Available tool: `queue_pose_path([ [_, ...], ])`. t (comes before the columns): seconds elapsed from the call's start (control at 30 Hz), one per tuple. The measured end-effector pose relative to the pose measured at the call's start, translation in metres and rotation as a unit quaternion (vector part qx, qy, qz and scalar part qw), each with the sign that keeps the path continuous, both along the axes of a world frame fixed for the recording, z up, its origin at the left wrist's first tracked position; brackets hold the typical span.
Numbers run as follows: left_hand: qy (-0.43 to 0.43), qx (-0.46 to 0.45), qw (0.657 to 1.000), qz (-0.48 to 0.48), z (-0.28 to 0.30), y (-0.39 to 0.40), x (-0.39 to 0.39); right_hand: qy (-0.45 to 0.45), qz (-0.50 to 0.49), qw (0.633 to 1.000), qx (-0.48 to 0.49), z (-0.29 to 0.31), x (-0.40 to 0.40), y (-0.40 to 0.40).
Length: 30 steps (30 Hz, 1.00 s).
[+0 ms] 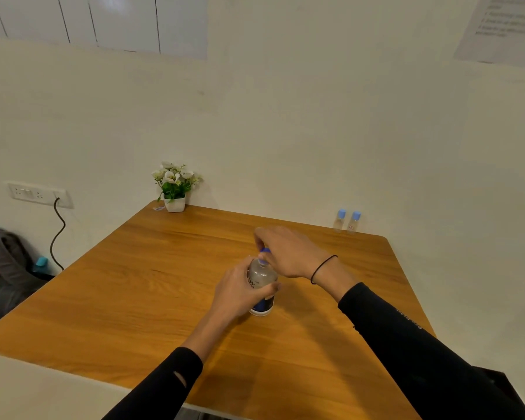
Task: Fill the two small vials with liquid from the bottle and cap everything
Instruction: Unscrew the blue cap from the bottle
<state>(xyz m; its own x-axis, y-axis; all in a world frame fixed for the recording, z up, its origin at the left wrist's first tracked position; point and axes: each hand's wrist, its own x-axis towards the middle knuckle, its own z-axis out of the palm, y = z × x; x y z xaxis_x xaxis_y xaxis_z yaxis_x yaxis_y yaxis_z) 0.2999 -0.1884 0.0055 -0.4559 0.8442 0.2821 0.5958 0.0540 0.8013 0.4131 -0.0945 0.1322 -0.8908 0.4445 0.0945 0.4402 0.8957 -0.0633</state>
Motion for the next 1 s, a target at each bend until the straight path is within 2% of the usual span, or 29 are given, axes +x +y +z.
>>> queue_pose_path([
  [0.13, 0.002, 0.0, 1.0, 0.004, -0.001, 0.0, 0.0, -0.013, 0.003, 1.0, -0.025, 0.003, 0.003, -0.002],
  [0.3, 0.004, 0.004, 1.0, 0.0, -0.001, 0.001, -0.001, -0.012, -0.031, 0.999, 0.035, 0.003, 0.004, -0.009],
  [0.5, 0.006, 0.0, 1.0, 0.004, -0.001, 0.001, -0.001, -0.012, 0.01, 0.999, -0.037, 0.007, 0.004, -0.007],
  [0.63, 0.007, -0.014, 1.0, 0.017, -0.001, 0.001, -0.001, -0.023, -0.041, 0.999, 0.021, 0.007, 0.006, -0.014],
  [0.7, 0.005, -0.001, 1.0, 0.005, -0.003, 0.002, -0.002, -0.023, -0.032, 0.999, 0.03, 0.004, 0.004, -0.013],
  [0.87, 0.002, -0.003, 1.0, 0.007, -0.001, 0.001, -0.001, -0.024, 0.003, 0.999, -0.037, 0.011, 0.004, -0.012],
  [1.0, 0.0, -0.005, 1.0, 0.006, 0.0, 0.0, 0.001, -0.03, -0.034, 0.998, 0.034, 0.01, 0.005, -0.017],
])
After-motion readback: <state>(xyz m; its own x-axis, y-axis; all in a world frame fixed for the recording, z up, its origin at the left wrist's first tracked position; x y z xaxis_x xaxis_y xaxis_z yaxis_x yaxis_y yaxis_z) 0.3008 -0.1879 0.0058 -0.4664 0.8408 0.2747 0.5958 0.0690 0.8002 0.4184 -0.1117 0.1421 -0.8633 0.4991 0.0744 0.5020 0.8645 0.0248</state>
